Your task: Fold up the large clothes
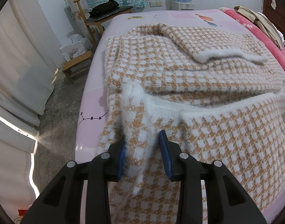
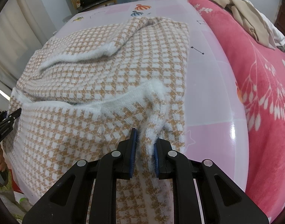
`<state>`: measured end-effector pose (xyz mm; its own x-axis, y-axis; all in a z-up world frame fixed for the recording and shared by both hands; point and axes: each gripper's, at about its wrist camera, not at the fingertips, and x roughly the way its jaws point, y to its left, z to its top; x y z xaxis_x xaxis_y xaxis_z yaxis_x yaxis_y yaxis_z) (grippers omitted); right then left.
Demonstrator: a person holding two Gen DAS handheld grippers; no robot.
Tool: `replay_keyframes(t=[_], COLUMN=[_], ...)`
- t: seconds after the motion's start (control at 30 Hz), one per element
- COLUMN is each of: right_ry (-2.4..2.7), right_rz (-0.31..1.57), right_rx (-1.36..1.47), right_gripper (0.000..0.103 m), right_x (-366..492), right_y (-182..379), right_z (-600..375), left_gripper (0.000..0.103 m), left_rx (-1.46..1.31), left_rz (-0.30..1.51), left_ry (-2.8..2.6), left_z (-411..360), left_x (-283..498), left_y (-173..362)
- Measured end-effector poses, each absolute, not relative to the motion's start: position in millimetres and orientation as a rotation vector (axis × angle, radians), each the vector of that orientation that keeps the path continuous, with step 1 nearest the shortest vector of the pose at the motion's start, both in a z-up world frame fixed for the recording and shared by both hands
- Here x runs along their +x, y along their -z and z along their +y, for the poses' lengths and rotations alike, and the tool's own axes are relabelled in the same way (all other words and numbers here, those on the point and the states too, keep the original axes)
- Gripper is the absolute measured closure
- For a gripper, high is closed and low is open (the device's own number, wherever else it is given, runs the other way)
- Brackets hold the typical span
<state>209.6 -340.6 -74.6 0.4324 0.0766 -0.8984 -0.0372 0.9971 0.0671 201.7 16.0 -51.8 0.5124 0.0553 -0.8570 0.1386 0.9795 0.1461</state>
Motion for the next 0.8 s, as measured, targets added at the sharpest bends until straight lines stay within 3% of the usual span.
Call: replay_keyframes(t=[0.63, 0.8], right_ry=[-0.010, 0.002], right_rz=[1.090, 1.067], right_rx=[-0.057, -0.058], right_gripper=[0.096, 0.097], right_x=[198, 191], right_y=[67, 61], right_z=[-321, -318], left_gripper=[0.071, 0.085], left_rx=[0.214, 0.233], left_rz=[1.019, 1.002], left_ry=[0.042, 0.043], left_z=[18, 17], left_x=[200, 192], left_y=[49, 44])
